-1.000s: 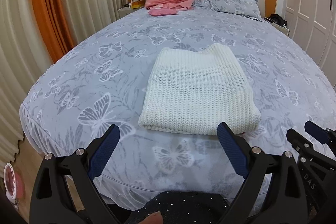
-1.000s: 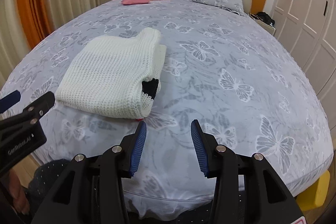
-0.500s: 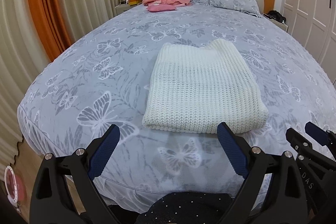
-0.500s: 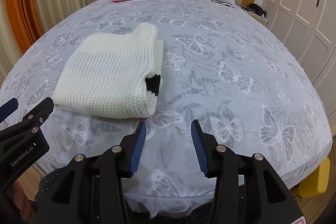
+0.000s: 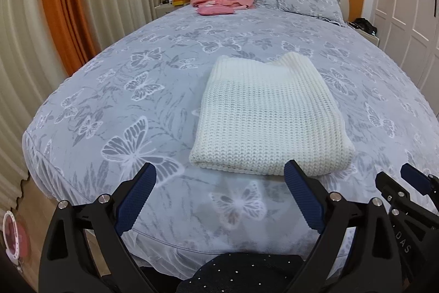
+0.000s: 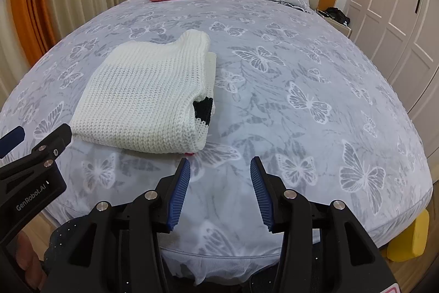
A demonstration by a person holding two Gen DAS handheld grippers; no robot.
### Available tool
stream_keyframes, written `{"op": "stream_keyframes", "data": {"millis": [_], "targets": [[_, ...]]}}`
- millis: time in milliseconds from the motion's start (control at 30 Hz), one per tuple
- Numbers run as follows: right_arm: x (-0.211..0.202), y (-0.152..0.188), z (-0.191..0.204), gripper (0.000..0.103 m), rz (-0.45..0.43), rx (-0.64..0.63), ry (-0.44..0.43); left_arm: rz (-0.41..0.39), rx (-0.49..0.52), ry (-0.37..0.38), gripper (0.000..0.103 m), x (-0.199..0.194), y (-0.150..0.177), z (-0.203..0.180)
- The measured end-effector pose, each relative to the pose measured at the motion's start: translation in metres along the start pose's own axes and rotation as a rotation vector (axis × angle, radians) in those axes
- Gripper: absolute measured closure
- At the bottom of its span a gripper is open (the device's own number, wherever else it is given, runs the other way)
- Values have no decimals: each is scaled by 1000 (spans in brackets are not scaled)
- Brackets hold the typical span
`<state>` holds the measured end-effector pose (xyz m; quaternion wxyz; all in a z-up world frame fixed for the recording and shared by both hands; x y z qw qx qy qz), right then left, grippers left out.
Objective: Fold small clothes
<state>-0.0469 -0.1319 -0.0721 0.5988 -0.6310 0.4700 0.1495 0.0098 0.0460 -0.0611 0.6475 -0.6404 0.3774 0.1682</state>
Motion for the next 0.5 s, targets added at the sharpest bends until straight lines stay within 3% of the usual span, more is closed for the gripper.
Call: {"op": "stream_keyframes", "data": {"millis": [500], "targets": [[3, 3, -5, 54, 10, 5, -10, 58, -21, -8, 8, 11, 8, 3]]}}
Point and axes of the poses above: each gripper's, at about its wrist camera, not at the fingertips, and x roughly the way its jaws point, z to its left, y to its underside, the point moved 5 cm from there along x, roughly the way its jaws point, and after that the axes turned 10 degrees about y, right-handed, at the moved point
